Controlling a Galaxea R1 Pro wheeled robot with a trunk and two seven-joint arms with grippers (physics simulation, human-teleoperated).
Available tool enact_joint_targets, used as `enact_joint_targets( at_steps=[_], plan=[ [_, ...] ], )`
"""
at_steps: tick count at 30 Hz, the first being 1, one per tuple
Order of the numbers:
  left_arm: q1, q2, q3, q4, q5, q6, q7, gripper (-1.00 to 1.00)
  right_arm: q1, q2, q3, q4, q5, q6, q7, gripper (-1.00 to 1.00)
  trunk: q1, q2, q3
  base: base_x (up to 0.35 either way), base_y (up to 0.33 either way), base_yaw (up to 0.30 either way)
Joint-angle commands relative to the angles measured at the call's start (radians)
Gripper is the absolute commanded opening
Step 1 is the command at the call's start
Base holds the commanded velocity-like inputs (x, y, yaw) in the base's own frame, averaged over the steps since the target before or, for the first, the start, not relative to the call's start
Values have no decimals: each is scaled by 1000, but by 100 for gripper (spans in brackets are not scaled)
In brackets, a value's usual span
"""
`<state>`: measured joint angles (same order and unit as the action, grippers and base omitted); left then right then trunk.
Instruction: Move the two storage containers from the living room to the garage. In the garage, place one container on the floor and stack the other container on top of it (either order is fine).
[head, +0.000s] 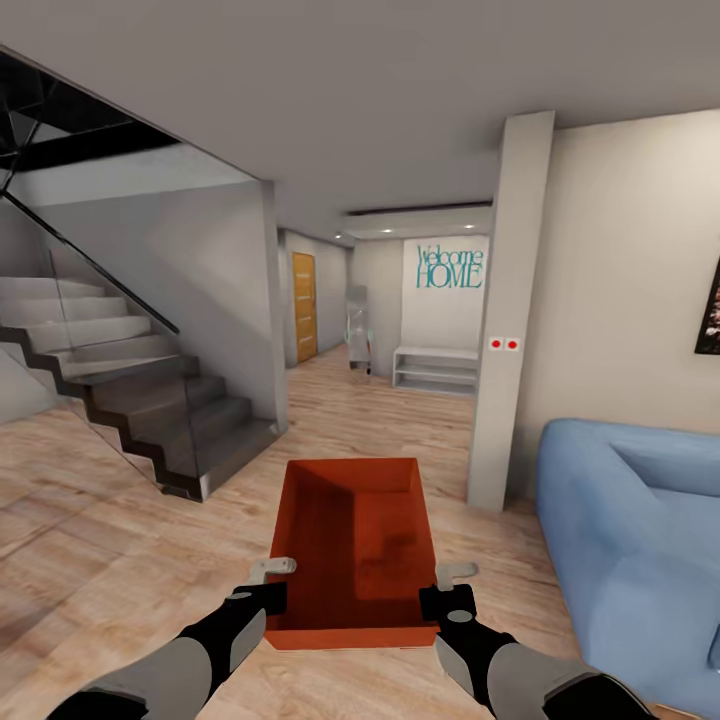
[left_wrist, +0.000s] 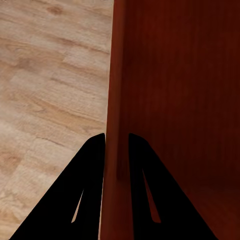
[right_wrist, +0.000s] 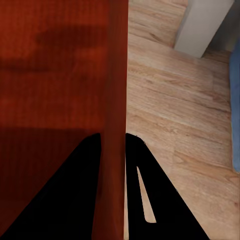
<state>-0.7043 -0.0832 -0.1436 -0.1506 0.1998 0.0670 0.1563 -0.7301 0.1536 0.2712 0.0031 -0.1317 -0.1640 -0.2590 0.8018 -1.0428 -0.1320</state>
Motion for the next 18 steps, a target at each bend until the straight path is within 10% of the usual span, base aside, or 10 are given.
enact_joint_targets(
  at_steps=[1, 18],
  plan=[
    [-1, 72, 60, -6, -13, -6, 12, -100, 0, 0, -37, 1, -4, 0, 8, -100, 1, -1, -1, 324, 0, -6],
    [-1, 72, 60, -6, -13, -6, 12, -100, 0, 0, -36, 1, -3, 0, 7, -100, 1, -1, -1, 324, 0, -1]
  ],
)
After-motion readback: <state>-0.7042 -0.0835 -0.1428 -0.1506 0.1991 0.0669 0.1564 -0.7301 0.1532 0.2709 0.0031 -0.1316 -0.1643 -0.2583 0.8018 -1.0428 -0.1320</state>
